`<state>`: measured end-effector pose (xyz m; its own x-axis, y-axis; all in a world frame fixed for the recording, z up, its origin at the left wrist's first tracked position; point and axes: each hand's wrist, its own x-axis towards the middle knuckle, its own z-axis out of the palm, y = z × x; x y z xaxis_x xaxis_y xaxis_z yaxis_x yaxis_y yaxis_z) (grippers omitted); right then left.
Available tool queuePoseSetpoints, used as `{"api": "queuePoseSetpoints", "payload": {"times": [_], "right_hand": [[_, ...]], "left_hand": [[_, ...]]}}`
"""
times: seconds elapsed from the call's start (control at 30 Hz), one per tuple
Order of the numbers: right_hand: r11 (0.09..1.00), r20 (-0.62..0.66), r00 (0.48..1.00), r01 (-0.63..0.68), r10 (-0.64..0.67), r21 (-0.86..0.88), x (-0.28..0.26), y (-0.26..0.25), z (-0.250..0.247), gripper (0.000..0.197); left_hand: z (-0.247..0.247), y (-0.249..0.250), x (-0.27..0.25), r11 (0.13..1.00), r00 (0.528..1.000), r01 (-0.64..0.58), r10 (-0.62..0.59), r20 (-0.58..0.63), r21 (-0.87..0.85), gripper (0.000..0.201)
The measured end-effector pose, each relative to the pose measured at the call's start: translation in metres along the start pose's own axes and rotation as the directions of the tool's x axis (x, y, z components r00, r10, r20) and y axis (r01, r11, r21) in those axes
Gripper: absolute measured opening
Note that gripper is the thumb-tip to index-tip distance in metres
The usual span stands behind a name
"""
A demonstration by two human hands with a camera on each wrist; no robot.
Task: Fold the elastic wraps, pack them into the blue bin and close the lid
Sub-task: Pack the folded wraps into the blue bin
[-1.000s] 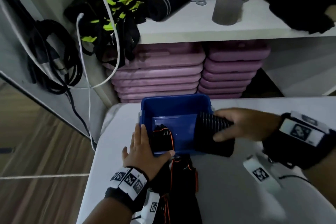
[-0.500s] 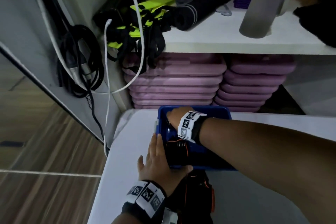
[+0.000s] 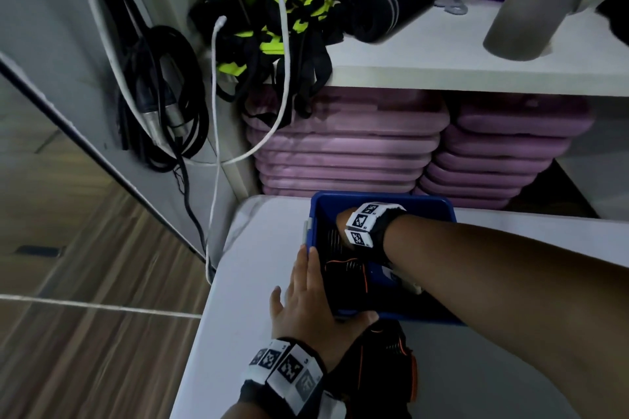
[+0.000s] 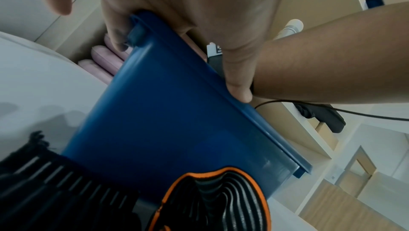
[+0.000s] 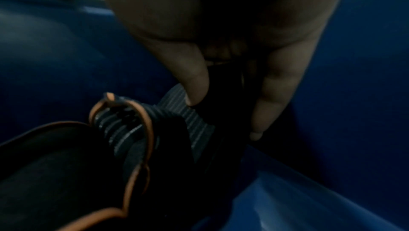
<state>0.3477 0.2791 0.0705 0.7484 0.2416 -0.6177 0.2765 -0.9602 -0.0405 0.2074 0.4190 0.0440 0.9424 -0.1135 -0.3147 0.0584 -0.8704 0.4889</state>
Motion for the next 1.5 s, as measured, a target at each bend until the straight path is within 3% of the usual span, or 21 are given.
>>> {"api": "queuePoseSetpoints", "payload": {"times": [0.13,0.23,0.33,0.47,0.63,0.73,0.83,0.93,1.0,1.1,1.23,1.27,1.4,1.47,1.5], "right_hand": [[0.999,0.035,0.998,-0.045,0.044,0.030,0.006,-0.002,0.004,0.031],[0.998,0.023,0.998,-0.057,0.057,-0.024,0.007,-0.007,0.006,0.003],[1.000,0.014,1.000,-0.020,0.020,0.012,0.009,-0.003,0.011,0.026],[0.998,-0.057,0.998,-0.002,0.005,0.057,0.003,0.011,0.017,0.009],[0.985,-0.248,0.969,0.052,-0.010,0.163,-0.037,0.019,0.014,0.026],[0.950,-0.306,0.951,0.140,-0.050,0.279,-0.088,0.020,0.012,0.021],[0.910,-0.212,0.970,0.190,-0.116,0.369,-0.143,0.023,0.028,0.017],[0.890,0.073,0.985,0.107,-0.155,0.442,-0.170,0.031,0.064,0.031],[0.936,0.193,0.972,0.059,-0.133,0.346,-0.173,0.031,0.096,0.039],[0.948,0.173,0.984,-0.006,-0.051,0.317,-0.168,0.029,0.135,0.046],[0.732,0.075,0.996,-0.084,0.045,0.676,-0.135,0.020,0.177,0.099],[0.693,0.039,0.995,-0.090,0.090,0.716,-0.126,0.018,0.186,0.104],[0.640,0.049,0.991,-0.118,0.125,0.759,-0.116,0.008,0.200,0.065],[0.625,0.083,0.991,-0.132,0.106,0.769,-0.114,0.007,0.202,0.063],[0.630,0.083,0.991,-0.128,0.100,0.766,-0.112,0.007,0.203,0.072]], "left_hand": [[0.000,0.001,0.000,1.000,1.000,0.004,-0.004,0.005,0.007,0.130],[0.000,0.002,0.000,1.000,1.000,0.007,-0.007,0.004,0.008,0.130],[0.000,0.002,0.001,1.000,1.000,0.012,-0.012,0.002,0.006,0.130],[-0.001,0.003,0.001,1.000,1.000,0.013,-0.013,-0.002,-0.003,0.130],[0.001,0.001,0.002,1.000,1.000,0.014,-0.014,0.002,0.022,0.130],[0.003,-0.001,0.002,1.000,1.000,0.010,-0.009,-0.003,0.023,0.130],[0.004,-0.001,0.001,1.000,1.000,0.003,-0.003,-0.012,0.030,0.130],[0.006,-0.002,0.001,0.999,1.000,0.002,-0.001,-0.031,0.035,0.130],[0.006,-0.002,0.002,0.999,0.999,-0.001,0.002,-0.040,0.033,0.129],[0.007,-0.001,0.003,0.999,0.999,0.000,0.002,-0.050,0.034,0.128],[0.008,0.000,0.002,1.000,0.997,0.007,-0.005,-0.073,0.014,0.129],[0.009,0.000,0.002,1.000,0.997,0.007,-0.006,-0.079,0.006,0.130],[0.010,-0.001,0.005,1.000,0.996,0.005,-0.006,-0.094,-0.014,0.132],[0.011,-0.002,0.005,1.000,0.995,0.004,-0.006,-0.100,-0.024,0.132],[0.012,-0.002,0.005,1.000,0.995,0.004,-0.007,-0.103,-0.030,0.131]]}}
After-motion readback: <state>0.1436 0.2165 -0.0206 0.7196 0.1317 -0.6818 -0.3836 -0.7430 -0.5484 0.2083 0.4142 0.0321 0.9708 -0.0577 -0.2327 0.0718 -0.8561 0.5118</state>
